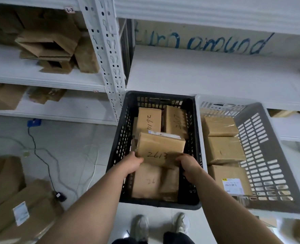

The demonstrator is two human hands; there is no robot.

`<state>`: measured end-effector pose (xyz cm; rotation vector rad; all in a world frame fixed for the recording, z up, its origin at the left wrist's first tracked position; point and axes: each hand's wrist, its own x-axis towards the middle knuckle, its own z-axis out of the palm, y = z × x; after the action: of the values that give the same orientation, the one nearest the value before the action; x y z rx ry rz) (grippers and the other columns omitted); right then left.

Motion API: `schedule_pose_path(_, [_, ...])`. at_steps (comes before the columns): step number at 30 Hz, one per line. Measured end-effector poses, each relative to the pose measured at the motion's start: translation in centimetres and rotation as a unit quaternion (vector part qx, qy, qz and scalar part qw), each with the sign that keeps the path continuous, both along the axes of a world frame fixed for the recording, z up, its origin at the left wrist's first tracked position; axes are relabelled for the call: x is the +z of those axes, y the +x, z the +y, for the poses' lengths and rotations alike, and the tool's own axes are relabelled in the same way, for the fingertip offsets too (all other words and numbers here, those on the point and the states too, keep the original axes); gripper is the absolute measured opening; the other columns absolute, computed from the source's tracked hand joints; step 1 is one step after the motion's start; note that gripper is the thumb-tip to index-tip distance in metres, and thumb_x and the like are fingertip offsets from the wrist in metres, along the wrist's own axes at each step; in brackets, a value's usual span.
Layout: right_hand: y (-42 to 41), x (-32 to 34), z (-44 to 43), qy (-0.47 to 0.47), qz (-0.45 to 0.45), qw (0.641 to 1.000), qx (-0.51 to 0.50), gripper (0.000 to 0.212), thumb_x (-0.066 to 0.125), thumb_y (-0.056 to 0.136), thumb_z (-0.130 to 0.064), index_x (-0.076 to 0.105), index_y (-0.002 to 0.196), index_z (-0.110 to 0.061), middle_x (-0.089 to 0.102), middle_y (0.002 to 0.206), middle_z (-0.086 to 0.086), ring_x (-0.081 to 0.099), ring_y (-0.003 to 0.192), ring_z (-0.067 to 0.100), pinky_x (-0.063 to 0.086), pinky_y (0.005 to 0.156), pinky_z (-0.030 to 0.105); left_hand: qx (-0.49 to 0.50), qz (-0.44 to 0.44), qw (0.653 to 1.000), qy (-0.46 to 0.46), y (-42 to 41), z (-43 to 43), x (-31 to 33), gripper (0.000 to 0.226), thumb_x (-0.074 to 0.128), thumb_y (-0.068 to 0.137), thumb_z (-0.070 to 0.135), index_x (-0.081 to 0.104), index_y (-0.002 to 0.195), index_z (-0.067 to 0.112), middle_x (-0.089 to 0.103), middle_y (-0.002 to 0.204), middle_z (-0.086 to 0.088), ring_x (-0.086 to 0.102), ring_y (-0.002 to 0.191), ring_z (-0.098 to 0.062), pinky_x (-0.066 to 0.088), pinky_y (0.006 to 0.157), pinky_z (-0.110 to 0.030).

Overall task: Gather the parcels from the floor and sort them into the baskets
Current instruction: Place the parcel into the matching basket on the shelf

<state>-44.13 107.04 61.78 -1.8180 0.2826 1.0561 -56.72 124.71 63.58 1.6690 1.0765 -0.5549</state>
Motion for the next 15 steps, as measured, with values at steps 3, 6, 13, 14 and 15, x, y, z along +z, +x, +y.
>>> schedule_pose_path(3, [-0.6,0.1,-0.2,0.005,0.000,1.000,0.013,0.028,0.041,0.089,0.004,0.062,0.106,-0.005,0.065,0.088,0.010,0.060,0.081,0.023,0.047,0.063,0.029,-0.016,0.031,0.999,-0.011,0.0,0.2,-0.9,0.067,0.046,0.091,0.040,0.020,0.152,0.029,0.037,0.152,-0.006,0.046,0.129,-0.028,0.041,0.106,-0.044])
schedule_pose_path(6, [-0.7,-0.4,-0.7,0.015,-0.005,1.000,0.010,0.033,0.041,0.089,0.005,0.061,0.111,-0.006,0.066,0.093,0.010,0.061,0.087,0.023,0.048,0.068,0.029,-0.038,0.043,0.998,0.014,0.2,-0.2,-0.5,0.061,0.041,0.097,0.029,0.020,0.153,0.020,0.029,0.156,-0.009,0.037,0.137,-0.029,0.035,0.111,-0.043])
schedule_pose_path(13, [-1.3,0.6,-1.8,0.037,-0.001,0.997,0.060,0.023,0.050,0.093,0.002,0.063,0.100,-0.014,0.070,0.091,0.005,0.066,0.079,0.016,0.052,0.062,0.022,-0.066,0.014,0.997,0.027,0.0,-0.2,-0.3,0.055,0.043,0.092,0.021,0.034,0.145,0.030,0.052,0.133,-0.007,0.053,0.116,-0.025,0.043,0.102,-0.040])
schedule_pose_path(14, [-1.5,0.4,-2.0,0.036,-0.008,0.998,0.055,0.022,0.052,0.092,0.002,0.064,0.104,-0.012,0.071,0.094,0.007,0.068,0.082,0.019,0.053,0.065,0.024,-0.067,0.013,0.997,0.035,-0.1,-0.1,-0.2,0.057,0.043,0.093,0.018,0.033,0.147,0.030,0.049,0.136,-0.007,0.051,0.118,-0.025,0.043,0.101,-0.038])
schedule_pose_path(15, [-1.6,0.2,-2.1,0.029,-0.018,0.998,0.045,0.024,0.054,0.091,0.001,0.062,0.110,-0.010,0.070,0.100,0.011,0.068,0.087,0.023,0.054,0.068,0.027,-0.062,0.009,0.997,0.040,-0.2,0.1,-0.2,0.055,0.044,0.093,0.016,0.035,0.147,0.028,0.050,0.136,-0.006,0.052,0.118,-0.024,0.043,0.099,-0.036])
